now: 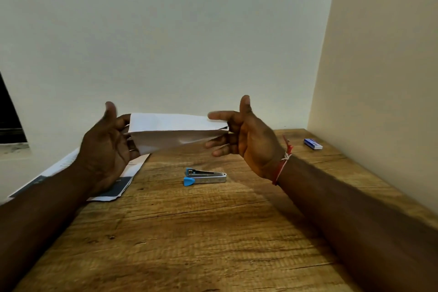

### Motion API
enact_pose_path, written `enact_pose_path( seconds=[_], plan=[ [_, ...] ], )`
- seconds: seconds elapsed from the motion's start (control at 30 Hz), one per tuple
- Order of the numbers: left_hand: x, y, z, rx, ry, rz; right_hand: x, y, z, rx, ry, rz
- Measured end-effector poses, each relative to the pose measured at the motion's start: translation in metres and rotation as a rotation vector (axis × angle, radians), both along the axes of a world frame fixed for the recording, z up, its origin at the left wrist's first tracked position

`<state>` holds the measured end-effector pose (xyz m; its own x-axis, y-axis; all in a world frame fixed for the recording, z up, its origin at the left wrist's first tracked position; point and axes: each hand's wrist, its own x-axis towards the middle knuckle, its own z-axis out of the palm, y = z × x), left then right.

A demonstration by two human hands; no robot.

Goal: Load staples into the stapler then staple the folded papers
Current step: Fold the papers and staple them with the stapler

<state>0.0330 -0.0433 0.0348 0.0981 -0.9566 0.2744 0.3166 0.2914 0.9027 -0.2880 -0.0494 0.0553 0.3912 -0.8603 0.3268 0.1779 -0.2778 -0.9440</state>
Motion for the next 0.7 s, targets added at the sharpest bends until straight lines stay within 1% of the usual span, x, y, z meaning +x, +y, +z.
enact_pose_path(
  seconds=[0.07,0.2,0.23,0.27,0.33,0.43,0.5,0.53,0.6,0.7],
  plan=[
    [-0.004,0.000,0.000,-0.006,-0.038,0.095,0.000,-0.003,-0.003,-0.021,-0.013,-0.139],
    [-0.011,0.004,-0.003,-0.040,-0.280,0.265,-0.002,-0.012,-0.010,-0.021,-0.057,-0.311],
    [-0.011,0.005,-0.003,-0.039,-0.307,0.290,-0.003,-0.015,-0.012,-0.040,-0.041,-0.356],
    [-0.012,0.005,-0.004,-0.037,-0.299,0.300,-0.004,-0.016,-0.013,-0.068,-0.014,-0.402],
    [-0.015,0.006,-0.003,-0.016,-0.210,0.246,-0.007,-0.019,-0.016,-0.116,0.007,-0.461],
    [-0.021,0.010,0.001,0.093,-0.034,0.043,-0.011,-0.022,-0.017,-0.163,-0.019,-0.468],
    [-0.023,0.013,0.002,0.142,-0.005,-0.083,-0.012,-0.022,-0.016,-0.178,-0.032,-0.445],
    [-0.023,0.013,0.002,0.143,0.002,-0.103,-0.012,-0.021,-0.016,-0.179,-0.044,-0.425],
    [-0.024,0.011,0.000,0.115,-0.011,-0.059,-0.012,-0.020,-0.014,-0.159,-0.047,-0.386],
    [-0.024,0.009,-0.001,0.066,-0.145,0.103,-0.010,-0.021,-0.014,-0.063,-0.028,-0.351]
  ],
)
